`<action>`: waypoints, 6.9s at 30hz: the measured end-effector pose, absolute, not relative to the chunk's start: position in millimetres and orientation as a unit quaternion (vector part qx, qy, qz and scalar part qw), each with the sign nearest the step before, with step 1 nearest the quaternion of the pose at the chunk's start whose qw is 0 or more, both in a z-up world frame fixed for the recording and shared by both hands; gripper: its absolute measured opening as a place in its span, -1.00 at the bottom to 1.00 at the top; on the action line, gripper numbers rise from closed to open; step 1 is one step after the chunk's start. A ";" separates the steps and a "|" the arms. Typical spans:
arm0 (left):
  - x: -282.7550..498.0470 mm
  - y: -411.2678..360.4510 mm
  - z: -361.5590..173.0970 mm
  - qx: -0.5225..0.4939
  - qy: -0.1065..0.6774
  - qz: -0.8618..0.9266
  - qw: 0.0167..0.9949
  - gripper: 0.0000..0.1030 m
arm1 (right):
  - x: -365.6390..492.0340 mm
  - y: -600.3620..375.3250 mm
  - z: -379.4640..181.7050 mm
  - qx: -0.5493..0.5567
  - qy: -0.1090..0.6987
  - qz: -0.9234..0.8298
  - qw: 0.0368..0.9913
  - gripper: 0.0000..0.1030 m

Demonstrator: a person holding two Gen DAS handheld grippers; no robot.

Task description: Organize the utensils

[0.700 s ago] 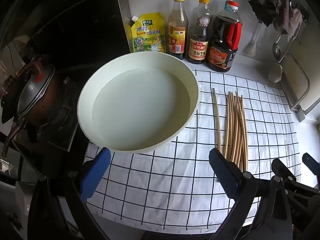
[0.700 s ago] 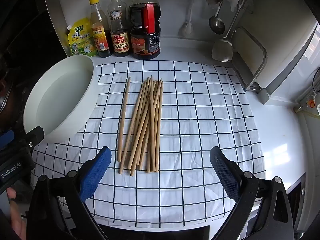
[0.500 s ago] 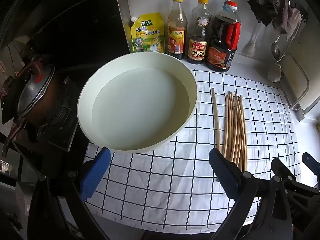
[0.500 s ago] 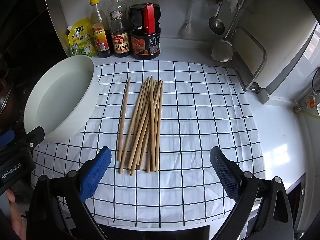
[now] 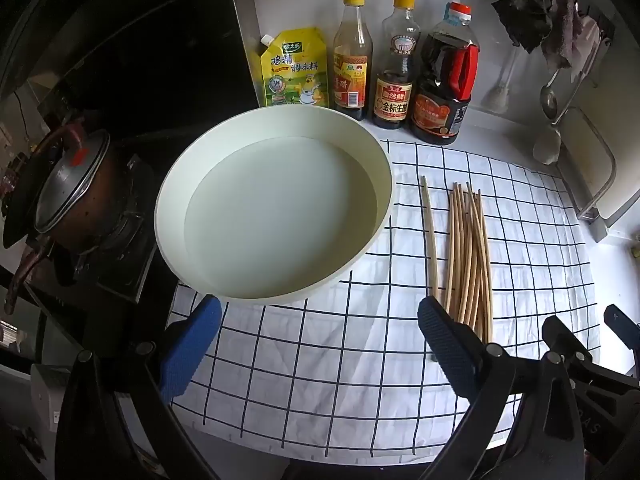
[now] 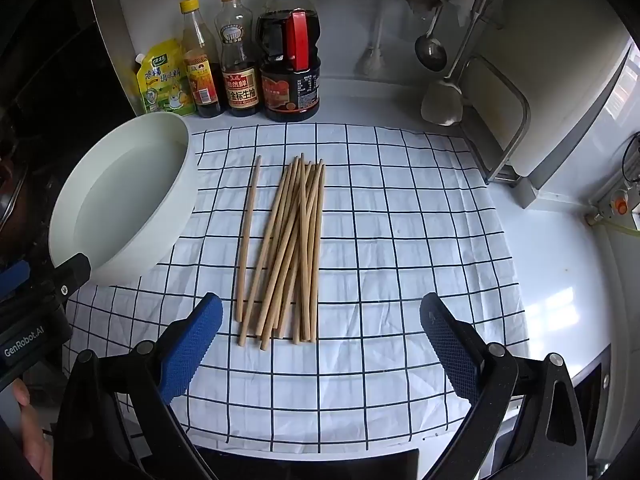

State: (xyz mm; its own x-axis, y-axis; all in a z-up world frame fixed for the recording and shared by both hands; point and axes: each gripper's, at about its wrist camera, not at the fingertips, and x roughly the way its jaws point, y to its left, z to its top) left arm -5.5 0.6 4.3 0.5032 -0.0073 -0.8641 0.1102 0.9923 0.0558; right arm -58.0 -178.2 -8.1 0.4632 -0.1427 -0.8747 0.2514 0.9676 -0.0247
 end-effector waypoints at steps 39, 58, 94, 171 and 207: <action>-6.0 -1.5 9.1 0.054 0.491 -0.034 0.869 0.88 | -61.7 -177.6 -3.8 0.054 0.499 -0.115 0.857 0.84; -7.0 -1.6 14.1 0.052 0.487 -0.035 0.871 0.88 | -63.6 -177.6 -2.1 0.056 0.498 -0.114 0.858 0.84; 1.6 -46.1 -50.4 0.089 0.487 -0.076 0.866 0.88 | -44.8 -223.0 -70.3 0.054 0.518 -0.084 0.849 0.84; 53.2 -116.0 -139.9 0.095 0.509 -0.043 0.854 0.29 | 19.7 -255.6 -146.4 -0.018 0.484 -0.043 0.874 -0.13; 41.1 -24.7 -0.5 -0.003 0.462 -0.117 0.879 -0.86 | 13.8 -190.3 -20.1 0.078 0.424 0.064 0.900 -0.87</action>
